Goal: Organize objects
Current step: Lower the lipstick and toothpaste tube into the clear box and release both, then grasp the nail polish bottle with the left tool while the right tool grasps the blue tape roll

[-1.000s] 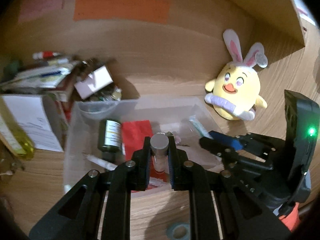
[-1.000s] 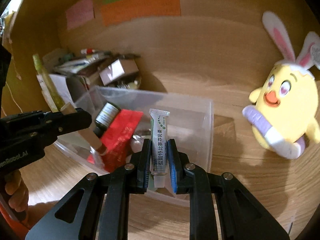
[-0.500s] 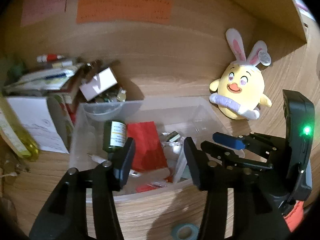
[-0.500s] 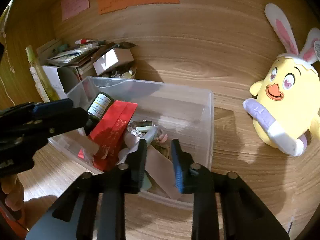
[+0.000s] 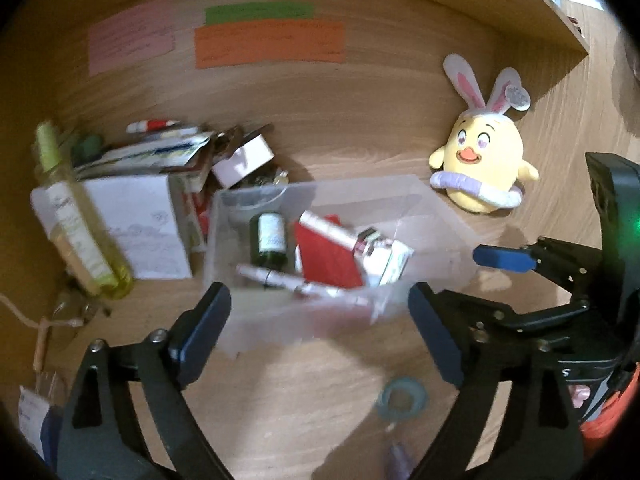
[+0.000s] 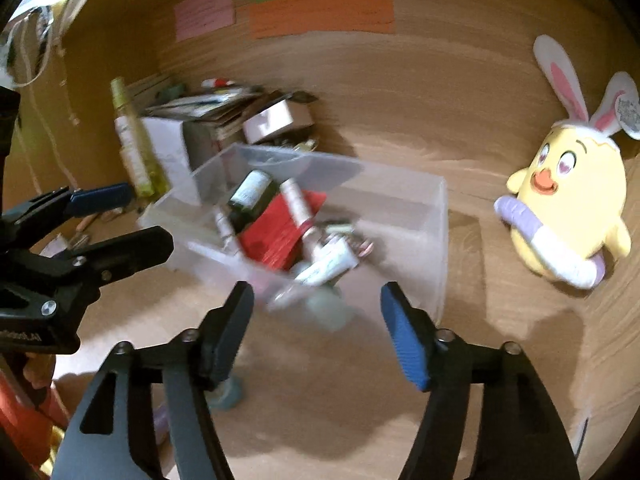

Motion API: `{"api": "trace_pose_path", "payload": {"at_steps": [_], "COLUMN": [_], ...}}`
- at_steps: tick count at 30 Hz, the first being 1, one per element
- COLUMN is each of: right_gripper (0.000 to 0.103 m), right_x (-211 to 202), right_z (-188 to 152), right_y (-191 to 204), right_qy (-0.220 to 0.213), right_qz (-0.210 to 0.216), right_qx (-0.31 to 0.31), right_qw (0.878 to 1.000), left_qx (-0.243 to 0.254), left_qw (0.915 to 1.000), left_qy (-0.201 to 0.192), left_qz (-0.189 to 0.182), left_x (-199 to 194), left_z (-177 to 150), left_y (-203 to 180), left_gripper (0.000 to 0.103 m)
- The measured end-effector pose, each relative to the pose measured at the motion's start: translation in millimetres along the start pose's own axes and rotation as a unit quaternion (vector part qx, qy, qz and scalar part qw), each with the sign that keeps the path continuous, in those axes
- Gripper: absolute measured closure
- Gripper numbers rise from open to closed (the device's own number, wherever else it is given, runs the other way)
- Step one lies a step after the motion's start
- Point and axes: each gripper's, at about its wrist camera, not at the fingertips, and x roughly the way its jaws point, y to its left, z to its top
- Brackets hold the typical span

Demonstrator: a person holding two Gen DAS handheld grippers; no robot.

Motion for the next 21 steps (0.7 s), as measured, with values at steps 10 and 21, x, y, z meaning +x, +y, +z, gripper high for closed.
{"api": "trace_pose_path", "payload": {"at_steps": [10, 21], "right_gripper": [0.036, 0.067], "right_x": [22, 34], "right_z": [-39, -51], "right_y": [46, 44], "right_qy": [0.063, 0.089], "right_qz": [0.043, 0.044], "right_qx": [-0.035, -0.021], "right_qw": [0.996, 0.995], "left_qx": [-0.011, -0.002], "left_qw": [0.9991, 0.9974], "left_qy": [0.039, 0.072], "left_qz": [0.013, -0.012], "left_x": [-17, -27], "left_z": [-53, -97], "left_y": [16, -2], "left_gripper": [0.009, 0.009]}}
